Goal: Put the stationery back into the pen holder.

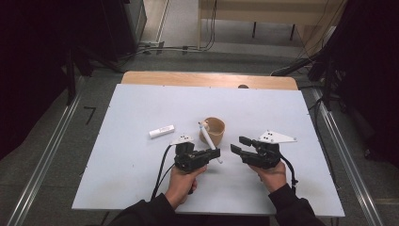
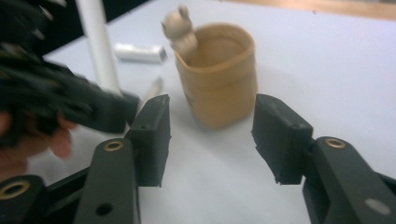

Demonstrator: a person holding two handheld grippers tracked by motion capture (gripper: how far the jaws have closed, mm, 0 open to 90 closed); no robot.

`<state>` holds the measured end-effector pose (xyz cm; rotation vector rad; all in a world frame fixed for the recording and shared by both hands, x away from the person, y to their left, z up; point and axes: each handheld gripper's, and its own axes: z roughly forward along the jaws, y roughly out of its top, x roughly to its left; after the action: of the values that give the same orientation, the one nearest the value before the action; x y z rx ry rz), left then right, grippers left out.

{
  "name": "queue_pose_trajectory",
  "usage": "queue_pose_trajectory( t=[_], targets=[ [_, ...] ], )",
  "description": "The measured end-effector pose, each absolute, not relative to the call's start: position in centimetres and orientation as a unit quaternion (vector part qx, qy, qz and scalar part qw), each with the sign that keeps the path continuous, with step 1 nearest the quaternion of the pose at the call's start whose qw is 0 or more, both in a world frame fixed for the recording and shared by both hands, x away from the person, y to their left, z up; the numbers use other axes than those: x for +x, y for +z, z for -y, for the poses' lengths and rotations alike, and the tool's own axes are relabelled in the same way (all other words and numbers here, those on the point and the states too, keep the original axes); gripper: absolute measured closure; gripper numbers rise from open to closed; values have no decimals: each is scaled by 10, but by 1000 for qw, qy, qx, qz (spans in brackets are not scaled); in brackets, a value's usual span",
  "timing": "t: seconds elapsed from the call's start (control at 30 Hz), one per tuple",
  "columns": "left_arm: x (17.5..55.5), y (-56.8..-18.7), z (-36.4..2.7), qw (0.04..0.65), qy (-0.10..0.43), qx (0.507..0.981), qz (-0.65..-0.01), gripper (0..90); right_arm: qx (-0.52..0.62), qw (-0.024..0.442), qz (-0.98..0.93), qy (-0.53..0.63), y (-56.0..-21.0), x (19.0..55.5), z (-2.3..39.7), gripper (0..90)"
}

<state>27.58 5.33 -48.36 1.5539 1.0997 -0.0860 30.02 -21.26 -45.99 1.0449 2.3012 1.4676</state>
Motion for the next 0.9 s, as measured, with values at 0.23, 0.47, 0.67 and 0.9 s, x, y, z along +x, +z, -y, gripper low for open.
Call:
queue_pose_trajectory(
  t=[0.23,0.47,0.67,0.9],
  targets=[
    [275,-474,-51,571,33,683,-454,788,363,126,-798,464,-469,298,218,403],
    [277,-462,-50,558,102,700,-434,788,372,133,-805,443,-475,299,219,371],
    [282,-456,-50,552,137,703,-427,788,373,132,-806,441,-477,300,218,371],
    [288,-451,-47,551,159,700,-424,788,372,131,-807,440,-478,301,218,377]
  ],
)
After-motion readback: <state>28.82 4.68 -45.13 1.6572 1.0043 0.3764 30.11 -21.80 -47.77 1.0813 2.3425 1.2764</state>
